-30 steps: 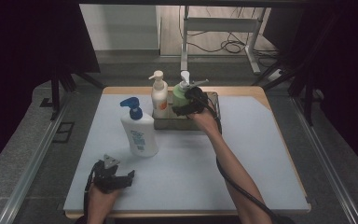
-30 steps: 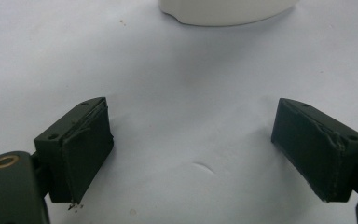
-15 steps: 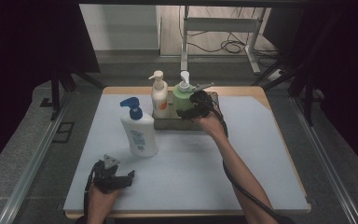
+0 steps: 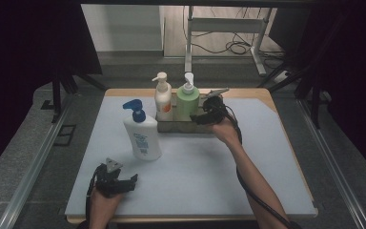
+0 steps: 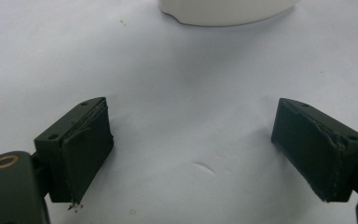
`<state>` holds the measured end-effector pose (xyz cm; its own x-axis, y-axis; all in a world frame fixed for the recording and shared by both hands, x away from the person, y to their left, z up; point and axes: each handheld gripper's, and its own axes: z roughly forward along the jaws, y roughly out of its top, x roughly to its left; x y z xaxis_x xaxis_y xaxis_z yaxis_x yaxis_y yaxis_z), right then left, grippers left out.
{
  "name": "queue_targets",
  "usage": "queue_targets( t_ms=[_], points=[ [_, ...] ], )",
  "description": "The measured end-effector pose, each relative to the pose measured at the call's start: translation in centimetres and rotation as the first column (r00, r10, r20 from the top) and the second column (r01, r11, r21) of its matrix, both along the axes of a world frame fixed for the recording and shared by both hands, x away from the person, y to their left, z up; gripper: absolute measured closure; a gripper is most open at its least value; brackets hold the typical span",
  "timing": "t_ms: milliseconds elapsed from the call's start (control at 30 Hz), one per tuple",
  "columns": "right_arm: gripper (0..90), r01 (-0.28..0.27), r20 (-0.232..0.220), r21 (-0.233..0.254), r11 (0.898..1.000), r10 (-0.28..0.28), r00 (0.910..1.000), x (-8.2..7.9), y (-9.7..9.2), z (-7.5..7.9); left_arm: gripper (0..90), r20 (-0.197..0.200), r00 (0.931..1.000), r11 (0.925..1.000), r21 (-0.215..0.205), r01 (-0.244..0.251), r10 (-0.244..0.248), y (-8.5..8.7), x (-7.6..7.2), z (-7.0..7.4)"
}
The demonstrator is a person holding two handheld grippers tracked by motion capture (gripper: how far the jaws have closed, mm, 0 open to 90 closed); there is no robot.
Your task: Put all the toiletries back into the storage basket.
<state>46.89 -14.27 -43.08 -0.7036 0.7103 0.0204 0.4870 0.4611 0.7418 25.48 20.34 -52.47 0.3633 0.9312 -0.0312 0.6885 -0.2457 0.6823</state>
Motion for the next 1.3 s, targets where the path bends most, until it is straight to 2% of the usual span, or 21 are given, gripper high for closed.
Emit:
queue_targets(
  t_ms=[100, 200, 300, 433, 533, 867, 1167, 1300],
  points=[
    [39.9, 0.007, -0.01, -0.027, 1.0, -0.007, 0.9999, -0.1, -0.5, -0.1, 11.7, 0.0, 1.0, 1.0, 0.0, 0.0, 0.0, 0.0, 0.0, 0.0],
    [49.0, 0.028, -0.021, -0.032, 0.999, -0.029, 0.9994, 0.0, -1.1, -0.2, 11.7, 0.0, 1.0, 1.0, 0.0, 0.0, 0.0, 0.0, 0.0, 0.0],
    [64.4, 0.065, -0.062, -0.065, 0.996, -0.069, 0.9957, 0.3, -1.5, -0.5, 11.7, 0.0, 1.0, 1.0, 0.0, 0.0, 0.0, 0.0, 0.0, 0.0],
    [81.3, 0.088, -0.073, -0.052, 0.995, -0.092, 0.9931, 0.8, -1.8, -0.9, 11.7, 0.0, 1.0, 1.0, -0.001, 0.0, 0.0, 0.0, 0.0, 0.0],
    [88.5, 0.108, -0.088, -0.036, 0.994, -0.111, 0.9899, 1.3, -1.8, -1.3, 11.7, 0.0, 1.0, 1.0, -0.002, 0.0, 0.0, 0.0, 0.0, 0.0],
    [90.0, 0.14, -0.112, -0.038, 0.989, -0.143, 0.9834, 2.4, -0.6, -2.4, 11.7, 0.0, 1.0, 1.0, -0.001, -0.001, 0.001, 0.0, 0.0, 0.0],
    [90.0, 0.134, -0.131, -0.07, 0.989, -0.142, 0.9811, 3.0, 0.3, -2.6, 11.7, 0.0, 1.0, 1.0, -0.001, 0.0, 0.0, 0.0, 0.0, 0.0],
    [90.0, 0.132, -0.143, -0.068, 0.989, -0.14, 0.9798, 3.1, 0.4, -2.7, 11.7, -0.001, 1.0, 1.0, -0.002, 0.0, 0.0, 0.0, 0.0, 0.0]
  ],
)
